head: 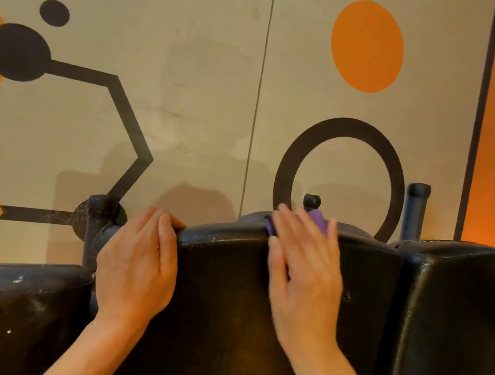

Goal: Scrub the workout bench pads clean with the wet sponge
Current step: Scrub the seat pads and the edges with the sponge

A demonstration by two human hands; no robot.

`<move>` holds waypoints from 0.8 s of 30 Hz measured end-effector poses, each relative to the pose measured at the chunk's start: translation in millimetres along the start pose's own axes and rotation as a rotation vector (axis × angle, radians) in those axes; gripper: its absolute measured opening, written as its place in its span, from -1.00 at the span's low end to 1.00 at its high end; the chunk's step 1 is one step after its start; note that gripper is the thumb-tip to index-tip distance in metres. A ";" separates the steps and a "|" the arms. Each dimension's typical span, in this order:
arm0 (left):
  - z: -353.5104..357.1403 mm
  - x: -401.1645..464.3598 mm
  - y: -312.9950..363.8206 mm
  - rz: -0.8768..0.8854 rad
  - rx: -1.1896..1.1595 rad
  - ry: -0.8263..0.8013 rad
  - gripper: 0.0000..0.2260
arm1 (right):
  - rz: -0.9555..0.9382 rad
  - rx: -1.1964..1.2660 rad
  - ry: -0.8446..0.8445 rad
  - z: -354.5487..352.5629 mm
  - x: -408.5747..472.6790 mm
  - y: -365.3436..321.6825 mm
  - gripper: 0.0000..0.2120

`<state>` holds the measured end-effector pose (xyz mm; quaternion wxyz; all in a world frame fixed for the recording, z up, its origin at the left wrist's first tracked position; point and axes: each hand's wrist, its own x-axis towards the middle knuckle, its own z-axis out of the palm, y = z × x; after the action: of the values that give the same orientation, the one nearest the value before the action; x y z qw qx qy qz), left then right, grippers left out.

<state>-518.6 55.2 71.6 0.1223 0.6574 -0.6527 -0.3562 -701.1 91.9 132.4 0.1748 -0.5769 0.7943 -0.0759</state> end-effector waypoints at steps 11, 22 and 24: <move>-0.2 1.4 -2.3 0.020 0.014 -0.008 -0.56 | 0.047 -0.149 -0.082 -27.7 33.5 16.3 -0.67; -2.5 0.5 1.5 0.036 0.027 0.012 -0.66 | 0.087 -0.096 -0.156 -49.4 29.3 40.5 -0.62; -2.9 1.0 1.5 0.036 0.024 0.012 -0.67 | -0.006 -0.098 -0.085 -21.8 28.2 9.0 -0.66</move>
<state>-518.0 53.2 74.3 0.1245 0.6492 -0.6678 -0.3423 -724.8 66.5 144.3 0.1796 -0.5898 0.7872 -0.0128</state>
